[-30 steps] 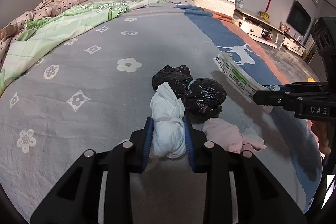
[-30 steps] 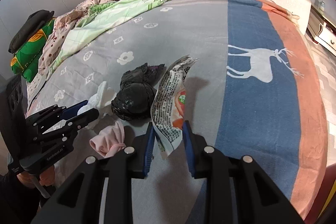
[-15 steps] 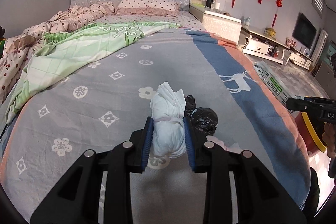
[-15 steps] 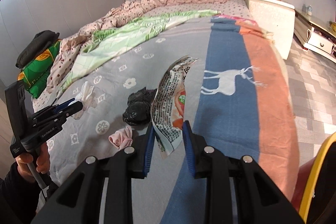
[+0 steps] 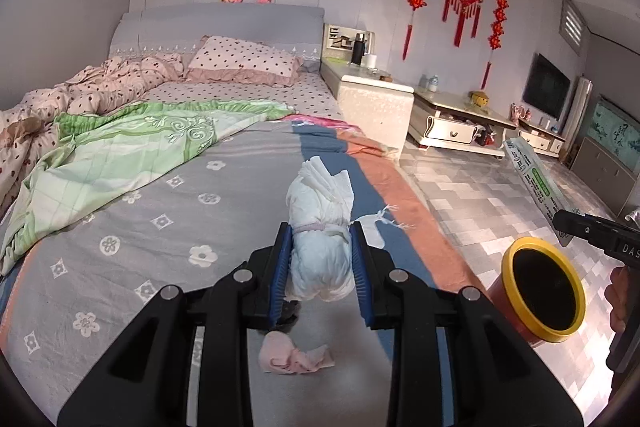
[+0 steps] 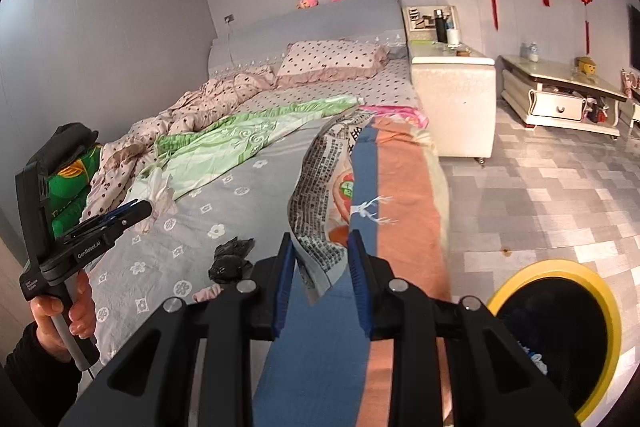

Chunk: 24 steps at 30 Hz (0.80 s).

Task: Collect trash
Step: 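Carry the white cloth and wrapper packet over the yellow bin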

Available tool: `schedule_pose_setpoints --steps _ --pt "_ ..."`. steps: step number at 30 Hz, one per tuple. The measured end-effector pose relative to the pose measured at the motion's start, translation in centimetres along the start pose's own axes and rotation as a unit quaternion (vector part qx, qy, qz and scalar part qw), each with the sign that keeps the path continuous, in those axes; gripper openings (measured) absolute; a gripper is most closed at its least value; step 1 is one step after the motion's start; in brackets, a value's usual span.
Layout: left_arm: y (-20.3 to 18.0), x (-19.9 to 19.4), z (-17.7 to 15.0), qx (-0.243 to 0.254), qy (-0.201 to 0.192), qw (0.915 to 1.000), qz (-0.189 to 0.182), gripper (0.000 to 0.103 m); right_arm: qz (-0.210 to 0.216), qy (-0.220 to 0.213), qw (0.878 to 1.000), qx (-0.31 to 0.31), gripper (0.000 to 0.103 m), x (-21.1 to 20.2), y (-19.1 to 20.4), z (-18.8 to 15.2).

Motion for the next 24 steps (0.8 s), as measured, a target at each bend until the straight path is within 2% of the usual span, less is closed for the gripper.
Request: schedule_pose_setpoints --steps 6,12,18,24 --pt "-6.4 1.9 2.5 0.022 -0.007 0.9989 -0.041 0.028 -0.053 -0.036 0.997 0.042 0.025 -4.5 -7.0 1.4" --pt "-13.5 5.2 3.8 0.040 0.006 0.9950 -0.091 0.028 -0.102 -0.046 0.990 0.083 0.025 -7.5 -13.8 0.8" --pt "-21.0 9.2 3.6 0.069 0.027 0.9882 -0.134 0.028 -0.135 -0.040 0.984 0.113 0.025 -8.7 -18.9 -0.9" --pt "-27.5 13.2 1.8 0.097 0.058 0.9793 -0.168 0.028 -0.152 -0.022 0.978 0.138 0.026 -8.2 -22.5 -3.1"
Point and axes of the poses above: each gripper's, at about its wrist camera, not at the fingertips, and x roughly the way its jaws point, y to its left, z to its top, the point moved 2 cm from there along x, roughly the way its jaws point, and after that the axes turned 13 degrees about -z, right-handed, at the moved point
